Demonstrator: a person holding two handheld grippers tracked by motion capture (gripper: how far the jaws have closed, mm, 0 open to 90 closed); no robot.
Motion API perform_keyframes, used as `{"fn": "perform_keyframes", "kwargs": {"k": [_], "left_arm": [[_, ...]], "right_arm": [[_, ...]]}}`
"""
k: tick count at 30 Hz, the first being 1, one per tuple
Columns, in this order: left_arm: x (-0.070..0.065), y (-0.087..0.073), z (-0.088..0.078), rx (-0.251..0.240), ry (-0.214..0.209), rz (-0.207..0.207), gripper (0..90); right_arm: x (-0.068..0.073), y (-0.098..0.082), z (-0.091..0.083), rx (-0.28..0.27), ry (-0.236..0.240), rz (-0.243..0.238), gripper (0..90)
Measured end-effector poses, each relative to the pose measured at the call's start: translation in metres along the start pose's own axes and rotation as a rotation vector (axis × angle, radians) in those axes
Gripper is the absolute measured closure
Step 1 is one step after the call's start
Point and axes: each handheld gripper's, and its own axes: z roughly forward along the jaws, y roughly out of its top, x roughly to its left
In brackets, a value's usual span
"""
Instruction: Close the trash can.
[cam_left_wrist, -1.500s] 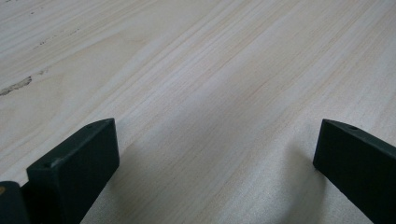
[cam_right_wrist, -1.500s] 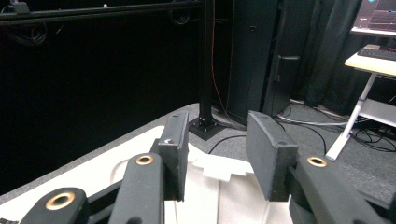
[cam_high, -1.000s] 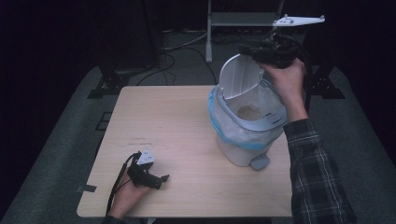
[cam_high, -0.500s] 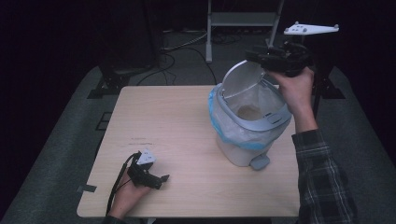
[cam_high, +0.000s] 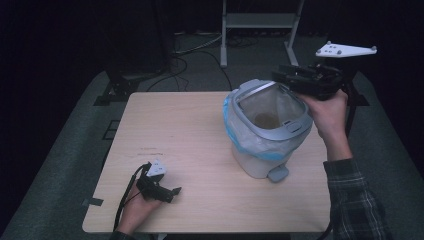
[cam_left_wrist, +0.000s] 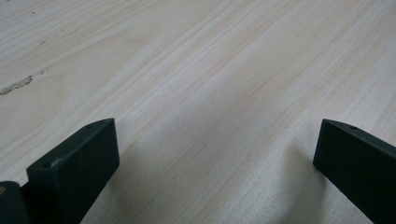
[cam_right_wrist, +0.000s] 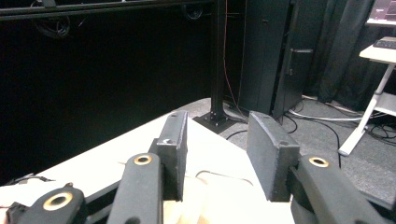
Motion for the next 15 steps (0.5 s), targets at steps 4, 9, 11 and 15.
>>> {"fn": "perform_keyframes", "kwargs": {"k": [4, 9, 11, 15], "left_arm": [[0.0, 0.0, 0.0, 0.002, 0.0, 0.0, 0.0], [0.0, 0.0, 0.0, 0.0, 0.001, 0.0, 0.0], [0.0, 0.0, 0.0, 0.001, 0.001, -0.001, 0.0], [0.0, 0.0, 0.0, 0.001, 0.002, -0.002, 0.0]], "right_arm": [[0.003, -0.012, -0.009, 0.0, 0.001, 0.002, 57.9], [0.006, -0.029, -0.019, 0.008, 0.006, 0.015, 57.8], [0.006, -0.034, -0.021, 0.011, 0.009, 0.02, 57.9], [0.007, -0.045, -0.025, 0.021, 0.006, 0.02, 57.8]]}}
